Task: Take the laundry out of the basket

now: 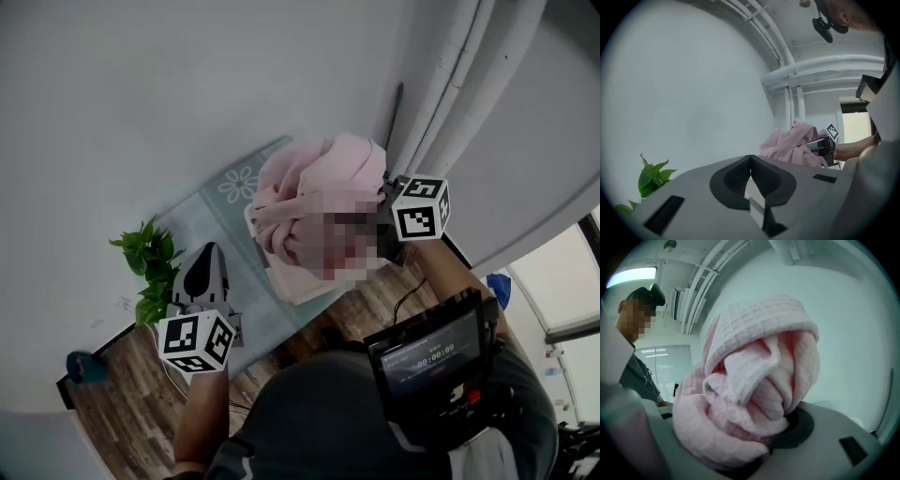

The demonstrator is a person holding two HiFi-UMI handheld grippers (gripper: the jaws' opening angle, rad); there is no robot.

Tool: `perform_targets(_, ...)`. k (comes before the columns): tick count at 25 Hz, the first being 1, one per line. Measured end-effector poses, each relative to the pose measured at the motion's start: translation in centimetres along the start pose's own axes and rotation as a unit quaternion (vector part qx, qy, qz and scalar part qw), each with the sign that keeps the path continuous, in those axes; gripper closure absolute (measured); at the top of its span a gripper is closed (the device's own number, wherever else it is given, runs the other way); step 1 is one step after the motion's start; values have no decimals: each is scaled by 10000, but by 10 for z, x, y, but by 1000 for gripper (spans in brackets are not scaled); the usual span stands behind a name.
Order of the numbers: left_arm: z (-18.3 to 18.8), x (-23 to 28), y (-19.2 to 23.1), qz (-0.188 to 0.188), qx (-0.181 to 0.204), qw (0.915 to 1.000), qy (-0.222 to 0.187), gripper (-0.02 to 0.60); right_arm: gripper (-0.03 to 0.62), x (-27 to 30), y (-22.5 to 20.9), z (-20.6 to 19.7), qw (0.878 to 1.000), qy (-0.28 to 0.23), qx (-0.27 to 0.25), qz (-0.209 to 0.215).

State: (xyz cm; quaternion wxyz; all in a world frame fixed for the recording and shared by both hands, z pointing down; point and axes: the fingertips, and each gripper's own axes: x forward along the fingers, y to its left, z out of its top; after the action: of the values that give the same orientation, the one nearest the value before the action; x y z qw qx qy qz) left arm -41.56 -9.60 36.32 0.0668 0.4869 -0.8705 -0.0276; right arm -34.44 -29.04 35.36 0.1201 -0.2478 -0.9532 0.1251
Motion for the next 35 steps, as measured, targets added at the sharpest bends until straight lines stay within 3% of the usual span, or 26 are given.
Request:
perform_targets(6,28,-5,-24,-505,111,9983,-279,572,312,-43,37,47,9948,-731,-32,-710)
perform_targets(13,40,-2,-84,-1498,109,9878,-402,572,310,-123,73,71,9739,-1472,-27,-1730)
perform_targets(19,54,-13,-180,-2091,263,9769,-346,572,310,-239,110,81,9503,-1964,-109,-2411)
perform_targets(27,44,12,-220,-2670,157,9627,-400,572,310,-286,100,58,9225,-2119,-207,-3220)
perform_targets(35,26,13,-347,-3099,276,9502,-188,572,310,-397,105,10,8898,-2095,-183,-4049)
